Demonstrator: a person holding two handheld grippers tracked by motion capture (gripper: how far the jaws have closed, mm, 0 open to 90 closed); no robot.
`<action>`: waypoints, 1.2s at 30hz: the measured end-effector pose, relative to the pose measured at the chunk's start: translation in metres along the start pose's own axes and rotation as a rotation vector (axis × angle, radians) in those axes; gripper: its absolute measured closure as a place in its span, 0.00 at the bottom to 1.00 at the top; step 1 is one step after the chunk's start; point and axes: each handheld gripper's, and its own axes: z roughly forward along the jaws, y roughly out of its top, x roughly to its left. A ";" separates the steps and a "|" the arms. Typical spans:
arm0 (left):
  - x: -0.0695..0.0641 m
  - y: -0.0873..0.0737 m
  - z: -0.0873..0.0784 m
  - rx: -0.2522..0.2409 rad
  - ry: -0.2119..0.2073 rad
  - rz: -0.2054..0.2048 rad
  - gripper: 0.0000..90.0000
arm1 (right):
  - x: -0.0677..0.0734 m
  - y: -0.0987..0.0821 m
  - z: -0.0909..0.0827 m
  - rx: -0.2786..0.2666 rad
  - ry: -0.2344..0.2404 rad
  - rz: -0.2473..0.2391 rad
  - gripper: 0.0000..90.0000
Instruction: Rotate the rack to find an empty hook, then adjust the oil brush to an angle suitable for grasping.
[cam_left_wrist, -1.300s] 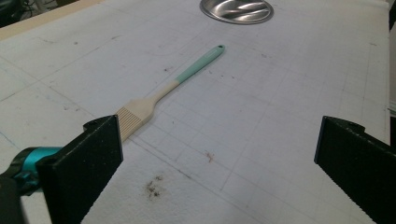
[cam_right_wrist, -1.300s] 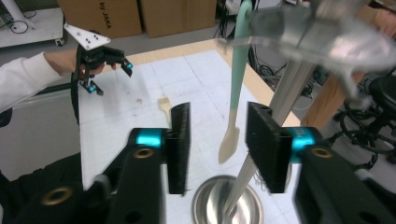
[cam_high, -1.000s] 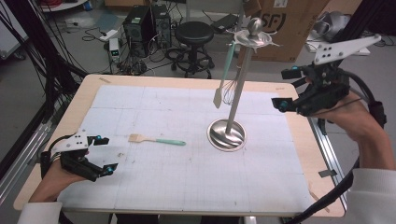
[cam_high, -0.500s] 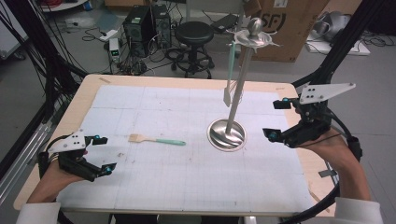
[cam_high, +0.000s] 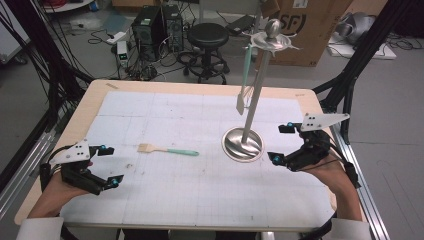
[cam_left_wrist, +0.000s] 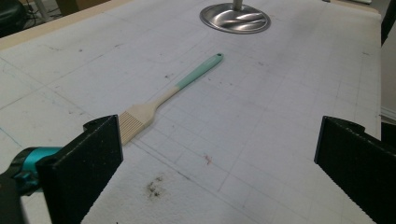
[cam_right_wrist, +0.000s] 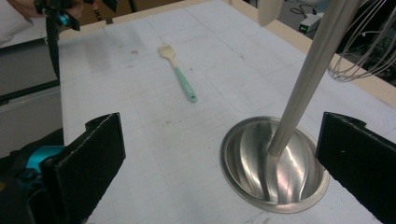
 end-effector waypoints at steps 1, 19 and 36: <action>0.000 0.000 0.000 0.002 0.001 0.001 0.02 | 0.000 -0.004 0.002 0.003 0.002 0.004 0.01; -0.004 0.001 0.002 0.011 -0.001 0.009 0.02 | 0.002 -0.057 0.019 -0.017 0.000 0.028 0.01; -0.004 0.010 0.005 0.015 -0.003 0.017 0.02 | 0.005 -0.061 0.012 -0.016 -0.006 0.020 0.01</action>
